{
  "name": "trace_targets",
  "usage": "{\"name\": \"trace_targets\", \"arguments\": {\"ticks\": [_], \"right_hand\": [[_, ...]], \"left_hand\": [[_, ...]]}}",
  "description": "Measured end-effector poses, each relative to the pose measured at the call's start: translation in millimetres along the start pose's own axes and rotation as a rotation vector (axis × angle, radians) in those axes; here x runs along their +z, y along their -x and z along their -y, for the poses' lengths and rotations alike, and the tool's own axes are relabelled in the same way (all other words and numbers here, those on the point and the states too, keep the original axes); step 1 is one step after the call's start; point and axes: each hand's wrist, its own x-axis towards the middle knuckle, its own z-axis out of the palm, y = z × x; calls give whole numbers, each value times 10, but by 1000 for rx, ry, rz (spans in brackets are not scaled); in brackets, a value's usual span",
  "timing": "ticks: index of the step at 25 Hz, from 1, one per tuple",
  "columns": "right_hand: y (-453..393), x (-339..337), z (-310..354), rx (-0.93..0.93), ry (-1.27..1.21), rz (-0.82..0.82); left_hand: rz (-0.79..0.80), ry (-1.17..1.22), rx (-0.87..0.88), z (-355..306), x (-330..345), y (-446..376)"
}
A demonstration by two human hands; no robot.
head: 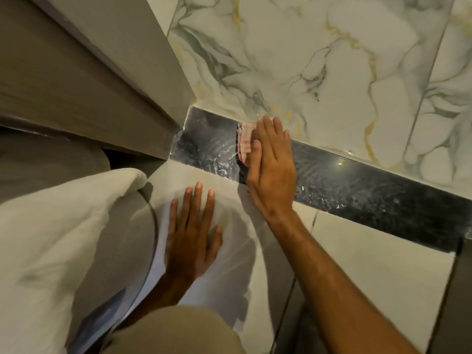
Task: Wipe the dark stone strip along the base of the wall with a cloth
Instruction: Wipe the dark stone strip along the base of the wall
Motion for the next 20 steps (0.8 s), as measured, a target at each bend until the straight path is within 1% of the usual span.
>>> {"name": "trace_targets", "arguments": {"ticks": [2, 3, 4, 6, 9, 11, 12, 14, 15, 16, 18, 19, 20], "right_hand": [[-93, 38, -61, -122, 208, 164], [-116, 63, -83, -156, 297, 228], [-126, 88, -97, -159, 332, 254], [-121, 111, -124, -138, 312, 264], [-94, 37, -252, -243, 296, 280], [-169, 70, -308, -284, 348, 267], [-241, 161, -256, -245, 377, 217], [-330, 367, 30, -86, 378, 104], [-291, 463, 172, -86, 352, 104], [-179, 530, 262, -163, 315, 147], [181, 462, 200, -359, 231, 283], [345, 342, 77, -394, 194, 322], [457, 208, -61, -372, 167, 331]], "left_hand": [[-5, -7, 2, -22, -16, 8], [3, -11, 1, -41, -35, 0], [12, -11, -9, -57, -56, -9], [19, -18, -21, -59, -77, -15], [15, 11, -18, -41, -40, 0], [4, 19, -18, -60, -27, -3], [3, 8, -27, -64, -16, -5], [-2, 6, -27, -68, -3, -8], [-8, 18, -40, -62, 3, 3], [-18, 34, -63, -57, -4, 15], [-42, 58, -119, -69, -49, 23], [-43, 60, -145, -79, -69, 25], [-37, 59, -165, -86, -81, 31]]}}
